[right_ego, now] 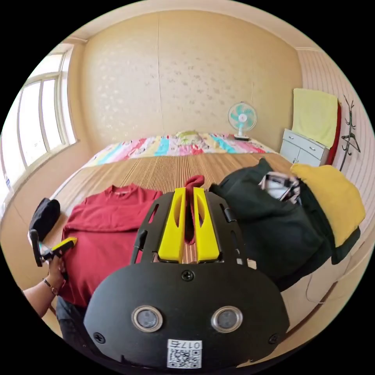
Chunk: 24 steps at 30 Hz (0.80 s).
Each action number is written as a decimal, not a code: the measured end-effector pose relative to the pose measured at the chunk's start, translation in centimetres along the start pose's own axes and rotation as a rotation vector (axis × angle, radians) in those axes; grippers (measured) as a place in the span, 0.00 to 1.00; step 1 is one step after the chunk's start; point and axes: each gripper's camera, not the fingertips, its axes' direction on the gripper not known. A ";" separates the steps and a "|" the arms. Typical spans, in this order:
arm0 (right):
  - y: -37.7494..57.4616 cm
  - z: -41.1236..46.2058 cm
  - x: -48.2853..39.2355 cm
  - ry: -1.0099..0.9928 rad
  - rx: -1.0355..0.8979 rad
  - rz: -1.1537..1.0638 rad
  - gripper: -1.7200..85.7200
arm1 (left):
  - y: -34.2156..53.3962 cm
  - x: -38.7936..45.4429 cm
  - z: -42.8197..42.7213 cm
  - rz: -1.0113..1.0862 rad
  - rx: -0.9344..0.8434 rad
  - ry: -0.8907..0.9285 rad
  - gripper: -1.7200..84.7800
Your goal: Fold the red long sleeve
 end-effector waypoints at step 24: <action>9.1 -18.0 25.4 -0.055 0.283 0.556 0.11 | -0.5 2.6 -1.2 0.003 0.008 -0.023 0.08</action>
